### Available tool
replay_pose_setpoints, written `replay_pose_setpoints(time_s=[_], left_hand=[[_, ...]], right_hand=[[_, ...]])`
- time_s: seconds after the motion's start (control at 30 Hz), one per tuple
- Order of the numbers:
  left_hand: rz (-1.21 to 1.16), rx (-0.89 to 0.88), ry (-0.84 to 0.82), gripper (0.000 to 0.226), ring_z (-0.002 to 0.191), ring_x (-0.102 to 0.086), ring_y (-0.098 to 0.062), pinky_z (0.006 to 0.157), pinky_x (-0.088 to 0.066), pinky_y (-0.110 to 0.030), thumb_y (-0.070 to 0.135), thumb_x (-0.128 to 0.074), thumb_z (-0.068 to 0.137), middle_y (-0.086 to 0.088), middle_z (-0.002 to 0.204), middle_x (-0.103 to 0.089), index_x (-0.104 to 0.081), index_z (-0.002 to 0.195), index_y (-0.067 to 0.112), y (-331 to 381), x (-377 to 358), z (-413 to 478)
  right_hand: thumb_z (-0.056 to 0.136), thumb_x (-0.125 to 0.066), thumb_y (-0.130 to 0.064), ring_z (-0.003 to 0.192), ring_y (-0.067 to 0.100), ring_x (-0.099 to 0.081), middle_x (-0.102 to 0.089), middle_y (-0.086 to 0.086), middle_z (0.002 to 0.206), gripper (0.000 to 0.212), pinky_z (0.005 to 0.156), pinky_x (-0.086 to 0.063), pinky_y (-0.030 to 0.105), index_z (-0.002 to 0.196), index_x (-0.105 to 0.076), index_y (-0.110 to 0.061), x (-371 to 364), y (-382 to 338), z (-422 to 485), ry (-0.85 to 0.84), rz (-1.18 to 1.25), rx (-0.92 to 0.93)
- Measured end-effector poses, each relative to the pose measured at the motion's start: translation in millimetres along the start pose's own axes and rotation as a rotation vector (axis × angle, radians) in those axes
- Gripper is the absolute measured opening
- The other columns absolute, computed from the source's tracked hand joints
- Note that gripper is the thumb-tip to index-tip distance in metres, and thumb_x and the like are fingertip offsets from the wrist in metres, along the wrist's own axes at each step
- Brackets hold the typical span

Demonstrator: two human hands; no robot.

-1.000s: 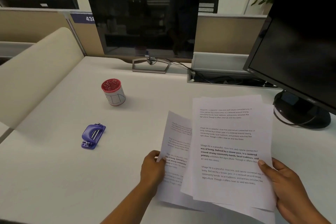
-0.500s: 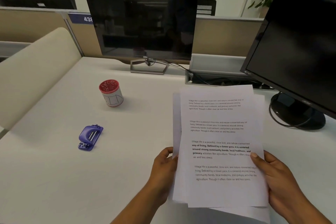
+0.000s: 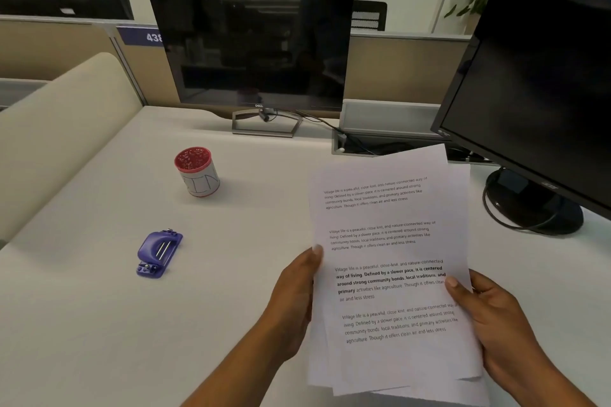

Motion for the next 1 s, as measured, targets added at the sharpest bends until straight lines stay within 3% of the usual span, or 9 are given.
replay_pose_setpoints(time_s=[0.1, 0.2, 0.27, 0.37, 0.43, 0.6, 0.73, 0.87, 1.0], left_hand=[[0.084, -0.082, -0.023, 0.024, 0.109, -0.069, -0.034, 0.099, -0.05, -0.056, 0.02, -0.062, 0.095, -0.011, 0.12, -0.073, -0.069, 0.119, 0.019, 2.7, -3.8, 2.5], [0.095, -0.068, -0.027, 0.023, 0.104, -0.071, -0.035, 0.095, -0.054, -0.054, 0.015, -0.062, 0.095, -0.011, 0.116, -0.074, -0.07, 0.116, 0.02, 0.6, -7.3, 1.8], [0.098, -0.043, -0.018, 0.023, 0.104, -0.071, -0.034, 0.094, -0.055, -0.052, 0.015, -0.061, 0.096, -0.011, 0.116, -0.075, -0.07, 0.116, 0.021, -1.9, -7.9, 1.1], [0.094, -0.003, -0.014, 0.025, 0.104, -0.071, -0.034, 0.094, -0.055, -0.051, 0.011, -0.058, 0.097, -0.011, 0.116, -0.074, -0.07, 0.117, 0.019, -7.6, -5.7, 3.0], [0.088, 0.034, 0.011, 0.027, 0.103, -0.072, -0.034, 0.093, -0.056, -0.051, 0.007, -0.056, 0.097, -0.011, 0.115, -0.075, -0.068, 0.118, 0.018, -9.8, -3.9, 4.0], [0.09, 0.071, 0.071, 0.034, 0.097, -0.074, -0.032, 0.084, -0.06, -0.05, 0.005, -0.054, 0.096, -0.007, 0.113, -0.076, -0.063, 0.122, 0.023, -8.2, 0.3, 8.7], [0.05, 0.042, 0.081, 0.029, 0.097, -0.074, -0.033, 0.079, -0.061, -0.049, 0.013, -0.062, 0.094, -0.007, 0.113, -0.076, -0.064, 0.12, 0.026, 1.5, 5.7, 16.7], [0.034, 0.067, 0.035, 0.028, 0.1, -0.072, -0.038, 0.085, -0.059, -0.051, 0.026, -0.067, 0.092, -0.016, 0.112, -0.075, -0.067, 0.118, 0.015, 8.4, 12.0, 25.0], [0.117, 0.108, 0.059, 0.026, 0.098, -0.074, -0.034, 0.087, -0.058, -0.052, 0.014, -0.057, 0.098, -0.012, 0.11, -0.077, -0.065, 0.122, 0.018, 4.5, 15.3, 36.0]], right_hand=[[0.087, -0.068, -0.007, 0.094, 0.028, -0.075, -0.077, 0.006, 0.109, 0.03, 0.071, -0.062, 0.031, 0.114, -0.073, -0.019, 3.4, 5.6, 4.7, 0.043, -0.073, 0.052], [0.085, -0.071, -0.005, 0.107, 0.024, -0.068, -0.064, 0.0, 0.13, 0.055, 0.086, -0.057, 0.036, 0.137, -0.056, -0.018, 6.2, 10.7, 10.5, 0.073, -0.052, -0.018], [0.083, -0.072, -0.007, 0.1, 0.033, -0.07, -0.066, 0.011, 0.126, 0.055, 0.079, -0.058, 0.04, 0.135, -0.056, -0.008, 5.9, 15.2, 10.9, 0.001, 0.028, -0.207], [0.077, -0.072, -0.012, 0.093, 0.042, -0.073, -0.073, 0.025, 0.11, 0.04, 0.067, -0.063, 0.046, 0.115, -0.069, 0.0, 0.6, 15.1, 5.5, -0.132, 0.079, -0.407], [0.083, -0.068, -0.008, 0.094, 0.041, -0.073, -0.074, 0.023, 0.109, 0.034, 0.07, -0.063, 0.046, 0.116, -0.068, -0.002, -0.9, 16.8, 8.4, -0.13, 0.025, -0.386], [0.09, -0.061, 0.003, 0.099, 0.04, -0.072, -0.075, 0.019, 0.111, 0.031, 0.095, -0.051, 0.056, 0.118, -0.068, -0.007, -14.4, 9.2, 18.6, -0.11, -0.028, -0.213], [0.077, -0.073, -0.008, 0.1, 0.036, -0.073, -0.076, 0.016, 0.112, 0.031, 0.082, -0.06, 0.046, 0.107, -0.076, -0.014, -22.2, -2.6, 28.3, -0.16, -0.039, -0.111], [0.083, -0.071, -0.016, 0.102, 0.034, -0.072, -0.075, 0.014, 0.114, 0.031, 0.074, -0.062, 0.038, 0.115, -0.073, -0.014, -24.8, -3.8, 39.4, -0.234, -0.016, -0.161], [0.089, -0.067, -0.009, 0.099, 0.029, -0.074, -0.077, 0.007, 0.112, 0.035, 0.079, -0.061, 0.04, 0.124, -0.065, -0.015, -29.9, 3.6, 50.6, -0.234, -0.14, -0.193]])
Point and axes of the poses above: each hand's wrist, its own z-axis towards the middle knuckle, its own x-axis out of the back of the hand, y = z × x, the point moved 2 cm from there along z, towards the middle knuckle
